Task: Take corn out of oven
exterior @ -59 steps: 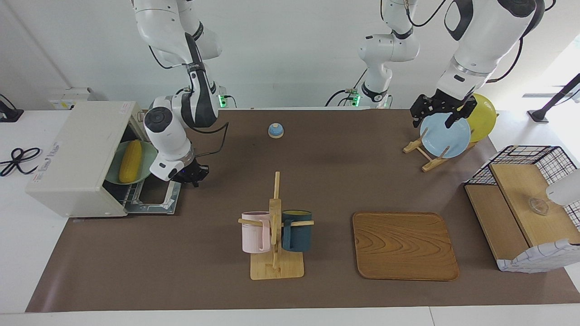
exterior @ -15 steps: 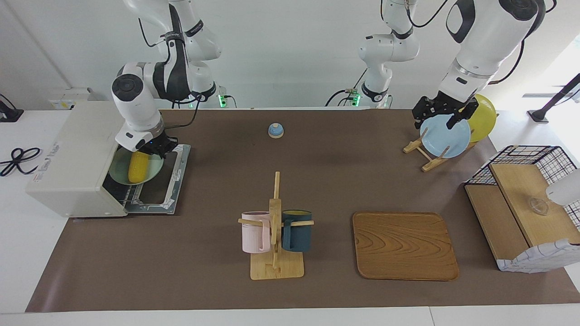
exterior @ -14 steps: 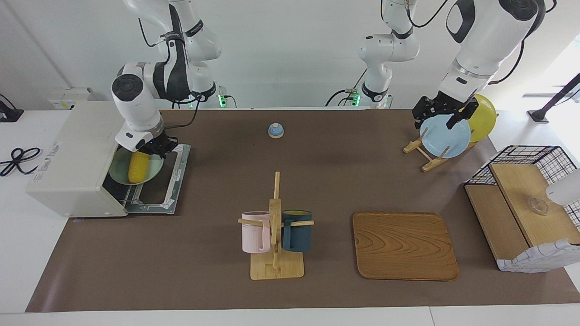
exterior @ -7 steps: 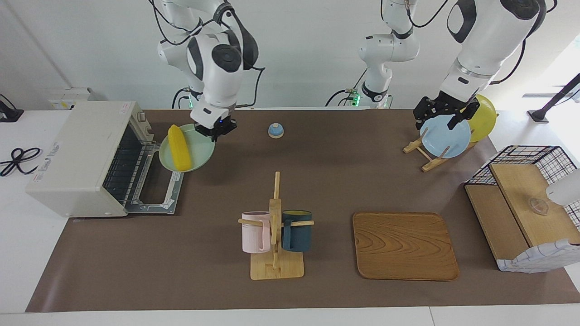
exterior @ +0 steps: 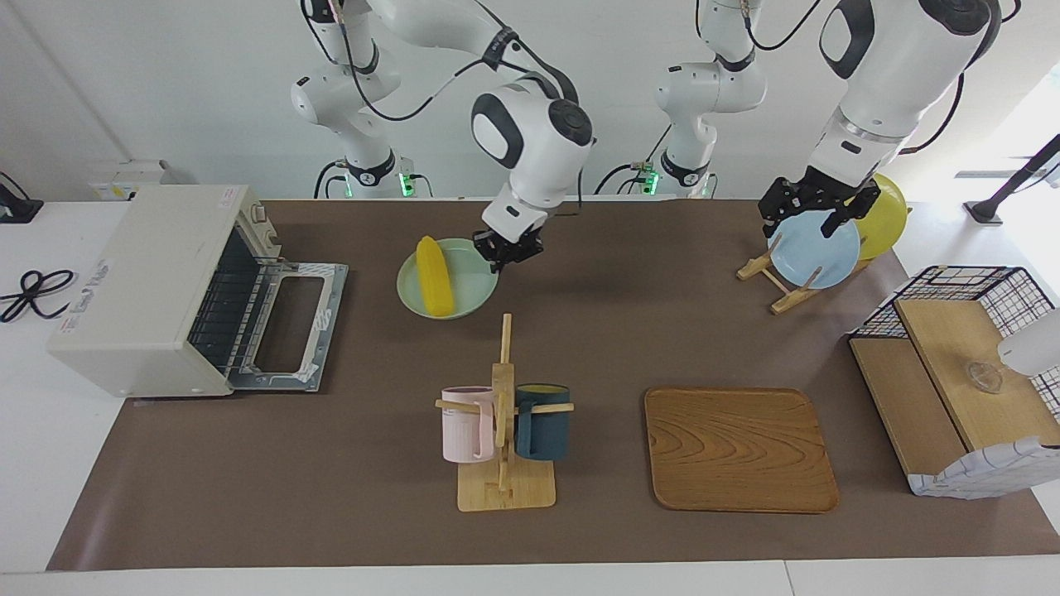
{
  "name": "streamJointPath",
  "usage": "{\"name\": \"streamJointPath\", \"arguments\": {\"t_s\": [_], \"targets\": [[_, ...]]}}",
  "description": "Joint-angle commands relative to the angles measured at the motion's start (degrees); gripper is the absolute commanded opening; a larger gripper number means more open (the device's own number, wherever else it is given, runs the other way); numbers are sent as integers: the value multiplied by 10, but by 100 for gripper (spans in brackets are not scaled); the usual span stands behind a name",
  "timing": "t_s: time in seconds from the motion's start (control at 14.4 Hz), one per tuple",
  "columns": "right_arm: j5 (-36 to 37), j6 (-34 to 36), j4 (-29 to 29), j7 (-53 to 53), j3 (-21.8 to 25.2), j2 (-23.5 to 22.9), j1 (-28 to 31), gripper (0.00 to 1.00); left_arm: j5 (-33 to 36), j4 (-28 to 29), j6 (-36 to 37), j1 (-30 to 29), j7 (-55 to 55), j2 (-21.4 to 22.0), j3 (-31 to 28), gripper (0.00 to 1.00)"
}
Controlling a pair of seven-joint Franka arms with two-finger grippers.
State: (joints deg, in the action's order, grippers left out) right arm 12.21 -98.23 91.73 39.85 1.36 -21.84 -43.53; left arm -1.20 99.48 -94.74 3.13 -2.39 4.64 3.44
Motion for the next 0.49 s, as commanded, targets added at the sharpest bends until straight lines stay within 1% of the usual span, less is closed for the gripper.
{"name": "streamJointPath", "arguments": {"t_s": [0.0, 0.14, 0.28, 0.42], "targets": [[-16, -29, -66, 29, -4, -67, -2, 0, -8, 20, -14, -12, 8, 11, 3, 100], [-16, -68, -35, 36, -5, -68, -6, 0, -8, 30, -23, -13, 16, 11, 3, 100], [-17, -130, 15, 70, -5, -66, -26, 0, -8, 37, -31, -19, 17, 11, 4, 100], [-18, -154, 37, 81, -6, -63, -28, 0, -8, 40, -34, -19, 18, 11, 4, 100]]}}
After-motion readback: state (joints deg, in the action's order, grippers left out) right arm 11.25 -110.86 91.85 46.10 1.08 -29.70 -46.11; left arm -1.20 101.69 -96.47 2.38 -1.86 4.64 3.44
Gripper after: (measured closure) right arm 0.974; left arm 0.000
